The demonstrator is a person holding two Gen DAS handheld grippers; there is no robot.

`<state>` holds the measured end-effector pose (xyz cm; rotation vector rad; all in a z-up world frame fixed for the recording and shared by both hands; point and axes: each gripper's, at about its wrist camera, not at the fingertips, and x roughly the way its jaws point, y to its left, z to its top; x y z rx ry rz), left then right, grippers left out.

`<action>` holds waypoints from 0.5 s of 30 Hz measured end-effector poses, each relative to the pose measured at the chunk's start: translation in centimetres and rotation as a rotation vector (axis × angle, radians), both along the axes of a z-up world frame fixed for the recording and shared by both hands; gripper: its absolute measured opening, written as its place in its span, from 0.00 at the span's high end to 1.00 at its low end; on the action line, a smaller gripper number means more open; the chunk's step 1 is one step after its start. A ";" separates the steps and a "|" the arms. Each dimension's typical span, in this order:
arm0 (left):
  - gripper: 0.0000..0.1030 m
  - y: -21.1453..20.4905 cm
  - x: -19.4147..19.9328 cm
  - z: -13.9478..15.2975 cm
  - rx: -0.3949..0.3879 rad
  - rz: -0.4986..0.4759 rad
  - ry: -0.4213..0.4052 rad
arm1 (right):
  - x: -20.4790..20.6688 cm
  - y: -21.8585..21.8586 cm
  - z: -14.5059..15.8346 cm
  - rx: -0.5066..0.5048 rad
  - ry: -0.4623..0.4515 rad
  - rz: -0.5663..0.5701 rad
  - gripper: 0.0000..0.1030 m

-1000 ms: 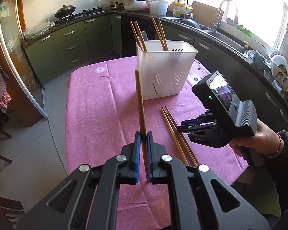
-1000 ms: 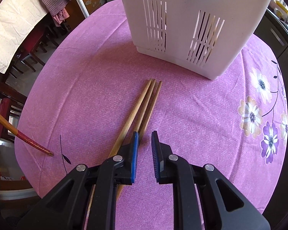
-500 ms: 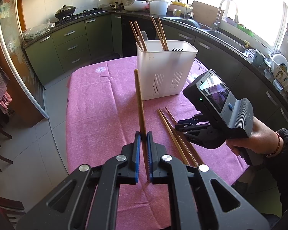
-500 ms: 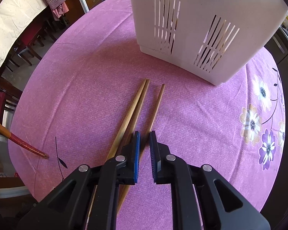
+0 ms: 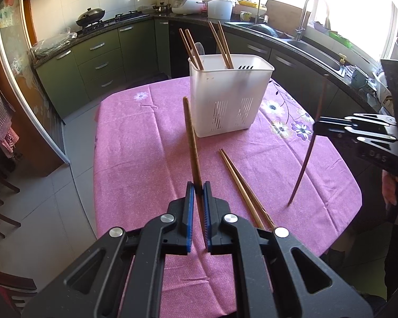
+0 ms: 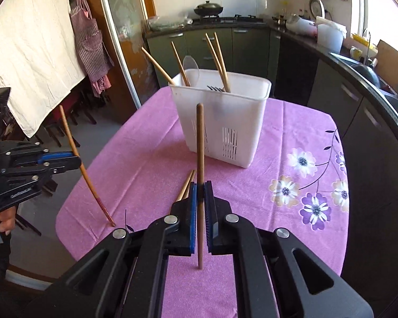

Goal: Organize utensils
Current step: 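Grasp a wooden chopstick with the right tool while the left tool holds its chopstick, then carry both chopsticks over the white caddy and release them inside with both tools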

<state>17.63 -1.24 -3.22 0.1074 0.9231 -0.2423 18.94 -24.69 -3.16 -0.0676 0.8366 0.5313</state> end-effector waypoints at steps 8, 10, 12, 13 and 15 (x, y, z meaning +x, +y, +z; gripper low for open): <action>0.93 -0.6 -0.5 0.1 0.016 -0.006 -0.002 | -3.8 -3.5 0.4 0.034 -0.016 -0.015 0.94; 0.93 -0.7 -0.7 0.2 0.019 -0.007 -0.002 | -3.9 -3.9 0.1 0.039 -0.016 -0.018 0.94; 0.93 -0.8 -0.8 0.2 0.022 -0.007 -0.002 | -4.0 -4.1 0.1 0.047 -0.013 -0.018 0.94; 0.93 -0.8 -0.8 0.2 0.023 -0.007 -0.003 | -3.8 -4.1 0.0 0.049 -0.013 -0.017 0.94; 0.94 -0.7 -0.9 0.4 0.026 -0.006 -0.004 | -3.8 -4.0 0.0 0.051 -0.013 -0.015 0.94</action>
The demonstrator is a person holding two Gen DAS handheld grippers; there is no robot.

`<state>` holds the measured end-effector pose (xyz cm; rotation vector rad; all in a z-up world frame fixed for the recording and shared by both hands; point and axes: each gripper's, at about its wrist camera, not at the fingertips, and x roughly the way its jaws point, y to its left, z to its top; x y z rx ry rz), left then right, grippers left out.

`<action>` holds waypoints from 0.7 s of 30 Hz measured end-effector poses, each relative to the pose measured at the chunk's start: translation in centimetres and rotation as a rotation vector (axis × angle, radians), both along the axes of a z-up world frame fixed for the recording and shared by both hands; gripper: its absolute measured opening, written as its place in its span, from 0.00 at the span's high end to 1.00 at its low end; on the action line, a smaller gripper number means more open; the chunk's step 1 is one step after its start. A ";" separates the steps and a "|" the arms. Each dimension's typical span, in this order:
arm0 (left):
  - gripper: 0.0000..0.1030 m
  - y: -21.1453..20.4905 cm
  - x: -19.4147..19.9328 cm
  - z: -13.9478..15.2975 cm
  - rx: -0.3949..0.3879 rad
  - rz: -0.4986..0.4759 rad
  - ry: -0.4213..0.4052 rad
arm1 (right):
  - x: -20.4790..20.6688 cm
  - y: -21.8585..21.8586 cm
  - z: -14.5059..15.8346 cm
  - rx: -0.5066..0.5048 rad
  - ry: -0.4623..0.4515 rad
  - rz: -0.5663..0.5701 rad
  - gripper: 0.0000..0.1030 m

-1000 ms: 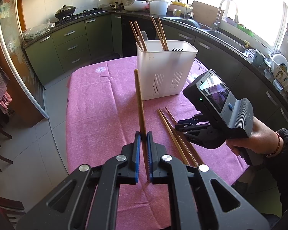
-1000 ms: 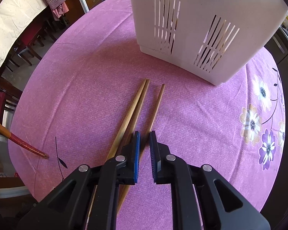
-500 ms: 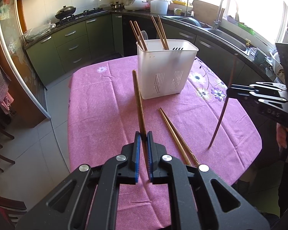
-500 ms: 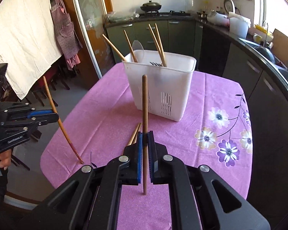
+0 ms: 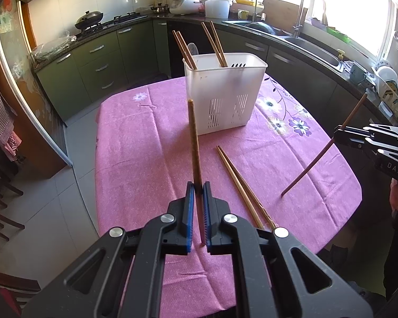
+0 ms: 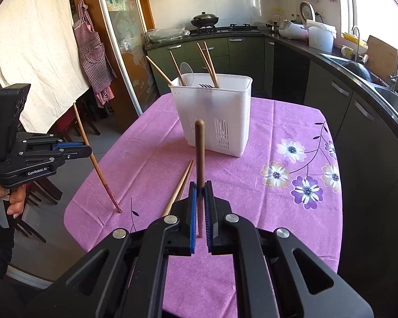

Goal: Organize utensils
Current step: 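Carry both chopsticks over the white caddy and release them inside with both tools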

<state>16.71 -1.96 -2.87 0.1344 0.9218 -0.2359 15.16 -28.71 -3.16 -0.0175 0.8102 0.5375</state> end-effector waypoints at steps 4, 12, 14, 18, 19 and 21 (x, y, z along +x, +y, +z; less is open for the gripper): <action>0.94 0.1 0.0 0.2 0.001 0.001 -0.005 | 0.1 0.2 0.0 -0.002 0.002 0.004 0.94; 0.94 0.2 0.1 0.5 -0.004 0.000 -0.004 | 0.6 0.5 0.4 -0.003 0.008 0.014 0.94; 0.94 0.1 0.2 0.9 -0.005 -0.003 -0.007 | 0.6 0.6 0.8 -0.002 0.005 0.017 0.94; 0.94 -0.4 0.5 2.2 -0.006 -0.014 -0.024 | 0.9 0.8 2.3 -0.007 -0.016 0.027 0.94; 0.94 -0.5 0.7 2.7 -0.006 -0.018 -0.031 | 1.0 0.8 2.9 -0.007 -0.023 0.030 0.94; 0.94 -0.9 1.0 3.8 -0.008 -0.029 -0.045 | 1.2 0.8 4.3 -0.007 -0.045 0.032 0.94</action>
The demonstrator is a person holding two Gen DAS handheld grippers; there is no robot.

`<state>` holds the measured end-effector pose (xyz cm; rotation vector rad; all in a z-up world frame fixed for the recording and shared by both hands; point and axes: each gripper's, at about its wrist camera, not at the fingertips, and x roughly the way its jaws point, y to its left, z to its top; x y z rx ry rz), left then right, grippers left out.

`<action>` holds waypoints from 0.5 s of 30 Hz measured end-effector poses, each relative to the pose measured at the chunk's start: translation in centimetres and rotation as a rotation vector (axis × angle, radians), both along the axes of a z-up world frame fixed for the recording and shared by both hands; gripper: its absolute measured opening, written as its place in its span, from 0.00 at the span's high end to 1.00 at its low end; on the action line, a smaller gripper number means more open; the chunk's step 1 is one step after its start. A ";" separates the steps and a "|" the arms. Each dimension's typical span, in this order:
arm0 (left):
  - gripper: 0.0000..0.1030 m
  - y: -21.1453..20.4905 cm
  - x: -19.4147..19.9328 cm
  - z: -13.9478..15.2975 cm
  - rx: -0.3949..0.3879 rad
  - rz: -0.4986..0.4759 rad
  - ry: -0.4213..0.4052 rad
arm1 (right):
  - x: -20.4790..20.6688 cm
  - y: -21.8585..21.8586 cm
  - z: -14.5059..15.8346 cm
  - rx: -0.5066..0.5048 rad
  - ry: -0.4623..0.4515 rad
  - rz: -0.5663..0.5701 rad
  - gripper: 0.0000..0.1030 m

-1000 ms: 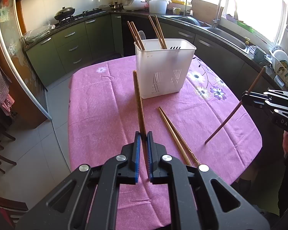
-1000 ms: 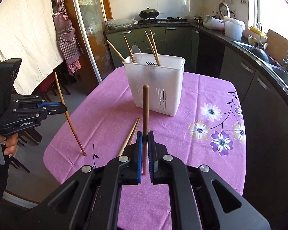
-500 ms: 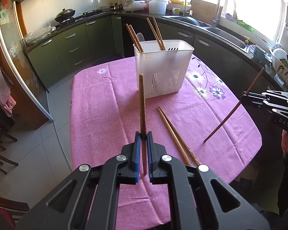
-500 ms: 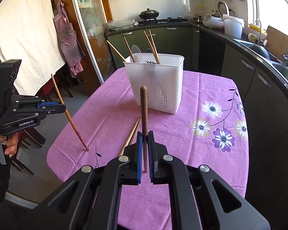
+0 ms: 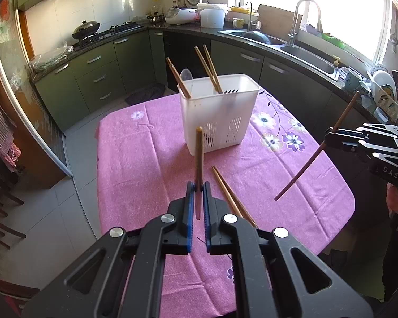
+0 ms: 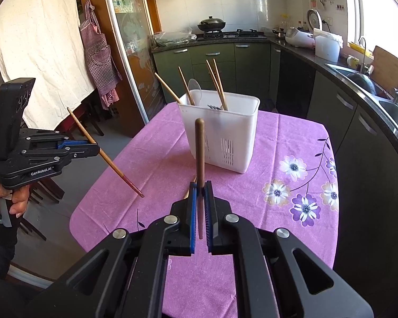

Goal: Organize utensils
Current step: 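Carry both chopsticks over the white caddy and release them inside with both tools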

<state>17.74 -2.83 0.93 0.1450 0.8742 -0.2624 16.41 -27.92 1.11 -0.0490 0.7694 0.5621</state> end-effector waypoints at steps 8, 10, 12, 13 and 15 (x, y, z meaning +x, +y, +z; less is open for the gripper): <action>0.94 -2.0 2.5 5.8 -0.035 -0.039 -0.064 | 3.0 -0.8 6.4 0.041 -0.080 -0.020 0.94; 0.94 -2.5 3.3 7.3 -0.044 -0.049 -0.079 | 4.1 -1.1 8.1 0.056 -0.098 -0.028 0.94; 0.94 -3.1 4.3 8.8 -0.053 -0.054 -0.093 | 5.2 -1.4 9.7 0.075 -0.114 -0.035 0.94; 0.94 -3.3 4.7 9.6 -0.055 -0.055 -0.103 | 5.8 -1.6 10.5 0.082 -0.123 -0.039 0.94; 0.94 -3.8 5.8 10.9 -0.055 -0.053 -0.126 | 7.0 -1.7 11.9 0.094 -0.142 -0.050 0.94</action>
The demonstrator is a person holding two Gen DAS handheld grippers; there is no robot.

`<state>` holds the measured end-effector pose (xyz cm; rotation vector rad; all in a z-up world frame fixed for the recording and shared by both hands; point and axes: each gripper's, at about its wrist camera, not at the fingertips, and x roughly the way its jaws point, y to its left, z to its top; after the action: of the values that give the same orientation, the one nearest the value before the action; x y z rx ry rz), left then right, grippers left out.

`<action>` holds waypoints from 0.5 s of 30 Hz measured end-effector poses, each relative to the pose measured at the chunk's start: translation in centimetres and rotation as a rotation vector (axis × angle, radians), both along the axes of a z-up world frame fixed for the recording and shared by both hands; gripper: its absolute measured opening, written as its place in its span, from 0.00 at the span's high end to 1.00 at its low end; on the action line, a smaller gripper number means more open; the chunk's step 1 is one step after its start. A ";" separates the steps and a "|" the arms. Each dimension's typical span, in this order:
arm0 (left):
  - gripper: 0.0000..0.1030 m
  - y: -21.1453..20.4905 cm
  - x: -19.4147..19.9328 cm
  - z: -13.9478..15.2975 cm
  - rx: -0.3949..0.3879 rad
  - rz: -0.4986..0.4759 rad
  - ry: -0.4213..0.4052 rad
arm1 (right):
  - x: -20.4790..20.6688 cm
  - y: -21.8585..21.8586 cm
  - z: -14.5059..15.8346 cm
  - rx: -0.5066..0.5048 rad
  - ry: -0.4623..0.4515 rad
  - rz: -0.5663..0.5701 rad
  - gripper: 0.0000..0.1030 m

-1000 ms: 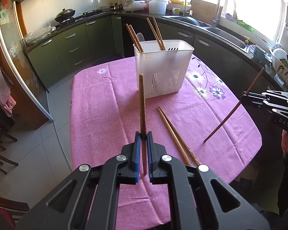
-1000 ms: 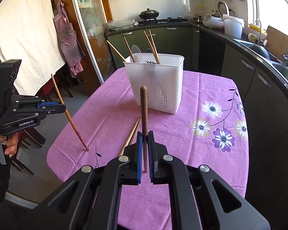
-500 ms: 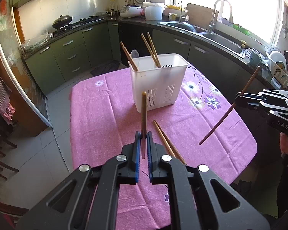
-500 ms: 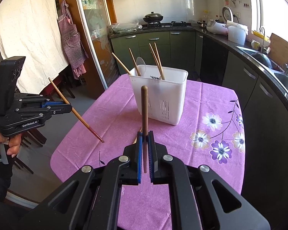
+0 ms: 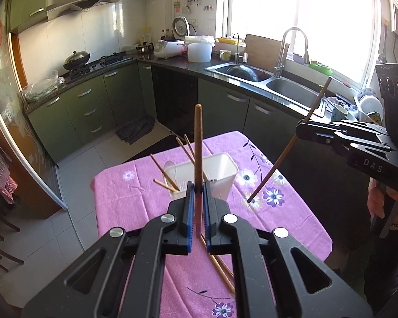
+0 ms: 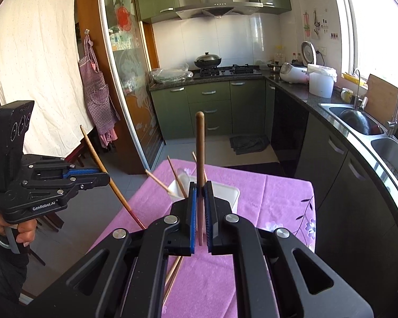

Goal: Organize utensils
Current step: 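Carry both chopsticks over the white caddy and release them inside with both tools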

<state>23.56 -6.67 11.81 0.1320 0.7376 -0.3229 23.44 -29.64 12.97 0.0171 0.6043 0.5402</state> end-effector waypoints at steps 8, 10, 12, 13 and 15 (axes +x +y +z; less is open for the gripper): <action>0.94 -1.7 5.1 2.8 -0.003 0.030 -0.073 | 5.9 0.6 1.8 0.004 -0.017 -0.030 0.94; 0.94 -2.1 6.6 2.2 0.003 0.044 -0.074 | 7.5 1.0 0.7 -0.013 -0.002 -0.037 0.94; 0.94 -2.3 8.2 1.0 0.007 0.057 -0.054 | 9.0 1.5 -1.0 -0.020 0.027 -0.033 0.94; 0.94 -2.3 8.8 0.3 0.007 0.063 -0.041 | 9.5 1.7 -1.8 -0.024 0.042 -0.029 0.94; 0.94 -2.4 9.9 -1.5 0.016 0.071 -0.005 | 10.3 2.3 -3.6 -0.039 0.070 -0.017 0.94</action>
<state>33.45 -9.08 10.34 0.1214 0.7387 -0.2490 33.76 -27.31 9.36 0.0041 0.6825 0.5129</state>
